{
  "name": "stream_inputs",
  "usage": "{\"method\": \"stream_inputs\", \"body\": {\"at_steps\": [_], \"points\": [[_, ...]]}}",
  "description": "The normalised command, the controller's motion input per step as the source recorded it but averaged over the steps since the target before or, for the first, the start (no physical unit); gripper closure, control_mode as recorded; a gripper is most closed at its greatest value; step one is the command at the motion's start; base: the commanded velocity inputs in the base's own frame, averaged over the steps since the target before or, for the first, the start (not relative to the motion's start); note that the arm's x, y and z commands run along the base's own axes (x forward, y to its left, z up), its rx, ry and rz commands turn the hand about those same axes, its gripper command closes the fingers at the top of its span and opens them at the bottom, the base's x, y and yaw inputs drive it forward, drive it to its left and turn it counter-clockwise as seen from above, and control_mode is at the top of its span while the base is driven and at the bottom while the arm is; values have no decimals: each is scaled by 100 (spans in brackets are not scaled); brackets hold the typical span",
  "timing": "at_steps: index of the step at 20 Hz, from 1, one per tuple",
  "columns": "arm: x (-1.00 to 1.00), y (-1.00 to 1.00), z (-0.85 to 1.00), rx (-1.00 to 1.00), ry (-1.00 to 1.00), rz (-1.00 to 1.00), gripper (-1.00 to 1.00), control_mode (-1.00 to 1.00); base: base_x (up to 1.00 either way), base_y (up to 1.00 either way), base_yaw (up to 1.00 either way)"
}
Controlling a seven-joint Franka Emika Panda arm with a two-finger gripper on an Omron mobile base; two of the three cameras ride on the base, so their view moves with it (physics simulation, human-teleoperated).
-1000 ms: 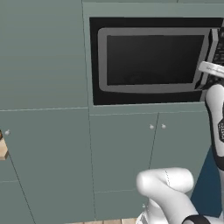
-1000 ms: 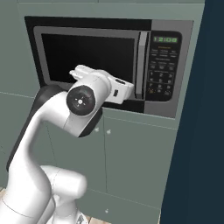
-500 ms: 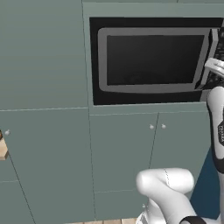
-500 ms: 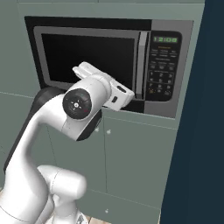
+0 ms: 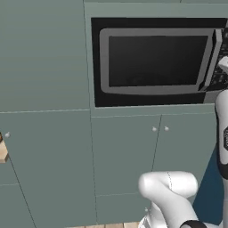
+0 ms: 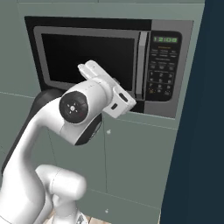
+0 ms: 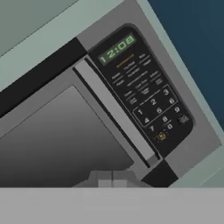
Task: Pick the eggplant from the counter and place it in the microwave. Then turn on the microwave.
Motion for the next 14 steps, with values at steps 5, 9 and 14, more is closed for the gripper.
{"method": "stream_inputs", "body": {"at_steps": [5, 9, 14], "points": [[-16, -13, 0, 14, 0, -8, 100, -100, 0, 0, 0], [-12, -9, -5, 13, 0, -9, 100, -100, 0, 0, 0], [-13, -11, -5, 12, 0, -9, 100, -100, 0, 0, 0]]}}
